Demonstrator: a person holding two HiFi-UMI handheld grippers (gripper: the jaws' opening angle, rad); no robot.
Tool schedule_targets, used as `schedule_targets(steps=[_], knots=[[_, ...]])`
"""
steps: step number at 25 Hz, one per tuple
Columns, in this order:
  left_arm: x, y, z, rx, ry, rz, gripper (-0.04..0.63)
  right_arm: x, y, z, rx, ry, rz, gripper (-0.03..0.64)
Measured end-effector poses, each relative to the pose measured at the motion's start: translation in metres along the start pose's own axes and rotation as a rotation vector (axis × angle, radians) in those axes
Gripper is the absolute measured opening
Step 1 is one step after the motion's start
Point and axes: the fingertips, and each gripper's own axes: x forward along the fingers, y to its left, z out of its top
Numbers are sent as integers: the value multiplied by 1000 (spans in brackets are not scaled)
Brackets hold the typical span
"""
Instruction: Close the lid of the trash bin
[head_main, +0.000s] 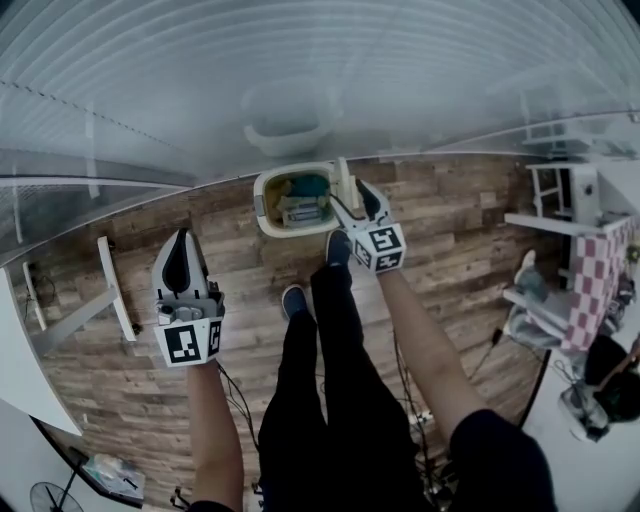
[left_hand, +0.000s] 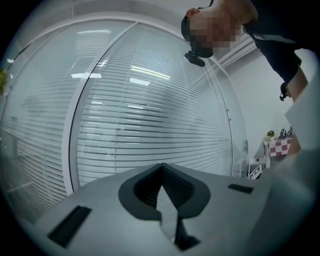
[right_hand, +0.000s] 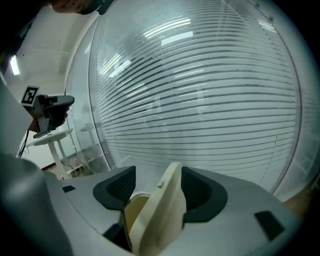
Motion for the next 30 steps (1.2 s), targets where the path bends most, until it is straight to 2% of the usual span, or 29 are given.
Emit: schedule_targets(steps=[11, 24, 30], knots=[[10, -21, -13, 43, 1, -43, 6, 17, 43, -1, -51, -18, 106, 261], [-1, -8, -25, 23, 15, 9, 6, 57, 98, -24, -96, 48, 222, 261], [-23, -4, -47, 3, 61, 43, 6, 73, 121, -41, -173, 101, 270, 261]])
